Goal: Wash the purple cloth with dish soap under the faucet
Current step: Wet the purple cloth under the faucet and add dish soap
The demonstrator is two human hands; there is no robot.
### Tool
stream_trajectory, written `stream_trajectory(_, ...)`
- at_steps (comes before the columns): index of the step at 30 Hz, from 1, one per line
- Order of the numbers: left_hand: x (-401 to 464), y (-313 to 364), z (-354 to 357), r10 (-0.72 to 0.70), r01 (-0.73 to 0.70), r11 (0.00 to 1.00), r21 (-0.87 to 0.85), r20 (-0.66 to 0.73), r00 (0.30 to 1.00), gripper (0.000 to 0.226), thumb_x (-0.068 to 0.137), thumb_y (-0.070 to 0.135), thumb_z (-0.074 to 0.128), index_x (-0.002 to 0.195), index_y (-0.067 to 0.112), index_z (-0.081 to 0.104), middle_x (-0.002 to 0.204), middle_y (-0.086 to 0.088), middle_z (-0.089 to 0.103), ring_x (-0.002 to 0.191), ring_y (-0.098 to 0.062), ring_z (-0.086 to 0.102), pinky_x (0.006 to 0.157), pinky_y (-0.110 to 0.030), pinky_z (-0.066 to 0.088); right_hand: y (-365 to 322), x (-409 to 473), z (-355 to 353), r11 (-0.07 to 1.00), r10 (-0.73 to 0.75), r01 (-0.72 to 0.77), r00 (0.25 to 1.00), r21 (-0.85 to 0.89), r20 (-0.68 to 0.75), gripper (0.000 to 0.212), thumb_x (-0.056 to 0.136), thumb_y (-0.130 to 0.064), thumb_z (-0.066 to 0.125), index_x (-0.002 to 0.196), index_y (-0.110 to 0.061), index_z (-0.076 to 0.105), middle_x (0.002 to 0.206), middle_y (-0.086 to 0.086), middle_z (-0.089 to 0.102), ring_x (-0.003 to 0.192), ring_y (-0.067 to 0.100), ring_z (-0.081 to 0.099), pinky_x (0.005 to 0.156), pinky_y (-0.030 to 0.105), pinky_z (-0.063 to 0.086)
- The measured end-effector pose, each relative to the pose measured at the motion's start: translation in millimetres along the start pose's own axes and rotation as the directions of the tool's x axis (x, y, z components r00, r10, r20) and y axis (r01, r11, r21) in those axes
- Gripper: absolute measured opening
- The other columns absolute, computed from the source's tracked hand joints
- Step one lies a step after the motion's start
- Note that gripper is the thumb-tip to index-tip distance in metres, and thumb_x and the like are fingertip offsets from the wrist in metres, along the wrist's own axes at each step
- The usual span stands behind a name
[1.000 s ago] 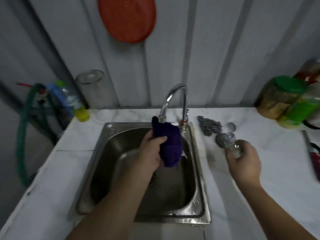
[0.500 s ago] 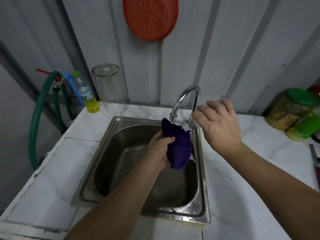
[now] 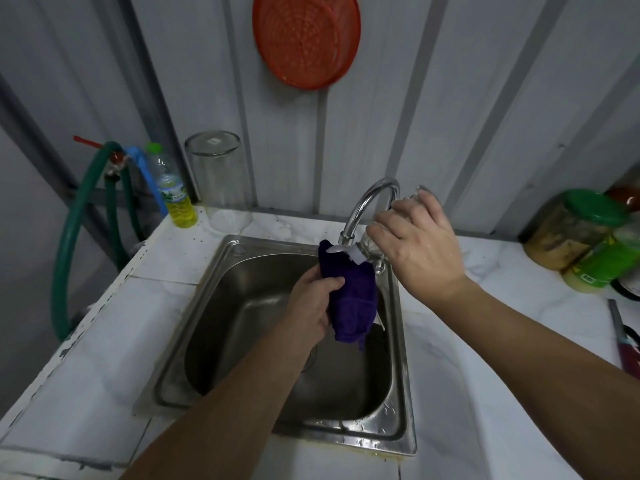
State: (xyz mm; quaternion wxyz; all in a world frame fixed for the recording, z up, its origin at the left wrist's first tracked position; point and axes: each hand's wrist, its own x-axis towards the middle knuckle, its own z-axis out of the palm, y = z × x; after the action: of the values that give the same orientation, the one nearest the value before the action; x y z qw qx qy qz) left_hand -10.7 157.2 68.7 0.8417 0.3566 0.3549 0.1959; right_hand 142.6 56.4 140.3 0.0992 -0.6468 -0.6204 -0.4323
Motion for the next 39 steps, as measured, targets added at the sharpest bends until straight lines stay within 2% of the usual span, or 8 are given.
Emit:
stream_trajectory(4,-3.1,2.1,1.4,0.003,-0.003,1.000,-0.003,-0.001,1.000,0.044,0.093,-0.007,0.061,0.129,0.016,0.067,0.121,-0.015,0.075,0.108,-0.034,0.072,0.088,-0.049,0.061,0.8,-1.2,0.8,1.000,0.010,-0.010,1.000,0.002,0.016,0.021,0.090,0.001,0.059,0.097,-0.010,0.075,0.102,0.008,0.075,0.104,0.036,0.066,0.107,0.059,0.039)
stream_trajectory(8,-3.6,2.0,1.5,-0.001,0.001,1.000,0.004,-0.009,1.000,0.044,0.093,-0.007,0.061,0.129,0.017,0.067,0.121,-0.015,0.075,0.109,-0.035,0.072,0.091,-0.051,0.060,2.1,-0.1,0.1,1.000,0.014,-0.014,1.000,-0.004,0.012,0.020,0.088,0.002,0.062,0.095,-0.010,0.076,0.101,0.008,0.075,0.103,0.036,0.067,0.106,0.059,0.040)
stream_trajectory(13,-2.0,1.2,1.1,-0.001,0.001,1.000,0.006,-0.032,0.999,0.046,0.091,-0.006,0.063,0.131,0.017,0.067,0.120,-0.014,0.076,0.106,-0.034,0.073,0.084,-0.048,0.062,2.2,0.7,-2.0,1.000,0.029,-0.029,0.999,0.000,0.015,0.019,0.089,0.001,0.062,0.095,-0.009,0.076,0.101,0.008,0.076,0.103,0.036,0.067,0.107,0.058,0.040)
stream_trajectory(24,-0.4,1.5,-0.6,-0.015,0.015,1.000,0.001,-0.020,1.000,0.048,0.091,-0.004,0.064,0.133,0.018,0.065,0.123,-0.014,0.075,0.108,-0.035,0.073,0.089,-0.053,0.062,1.0,-1.2,-0.1,0.999,0.049,-0.049,0.998,0.015,0.037,0.021,0.091,-0.001,0.058,0.097,-0.010,0.076,0.102,0.007,0.076,0.104,0.036,0.066,0.108,0.058,0.038)
stream_trajectory(35,1.9,-0.5,-0.7,-0.019,0.019,1.000,0.017,-0.019,1.000,0.049,0.090,-0.003,0.065,0.134,0.020,0.065,0.121,-0.012,0.076,0.104,-0.032,0.075,0.076,-0.045,0.064,2.6,-1.5,0.2,0.998,0.062,-0.063,0.997,0.021,0.045,0.026,0.091,-0.002,0.053,0.098,-0.009,0.076,0.103,0.008,0.076,0.104,0.036,0.066,0.108,0.058,0.038)
stream_trajectory(39,5.4,-2.5,-2.5,-0.019,0.020,0.999,0.028,-0.025,0.999,0.046,0.089,-0.003,0.067,0.128,0.023,0.067,0.116,-0.010,0.079,0.100,-0.030,0.077,0.075,-0.045,0.065,0.3,-4.4,2.0,0.988,0.148,-0.152,0.982,0.025,0.116,0.029,0.080,0.001,0.061,0.104,-0.011,0.074,0.108,0.007,0.074,0.105,0.036,0.063,0.106,0.058,0.037)
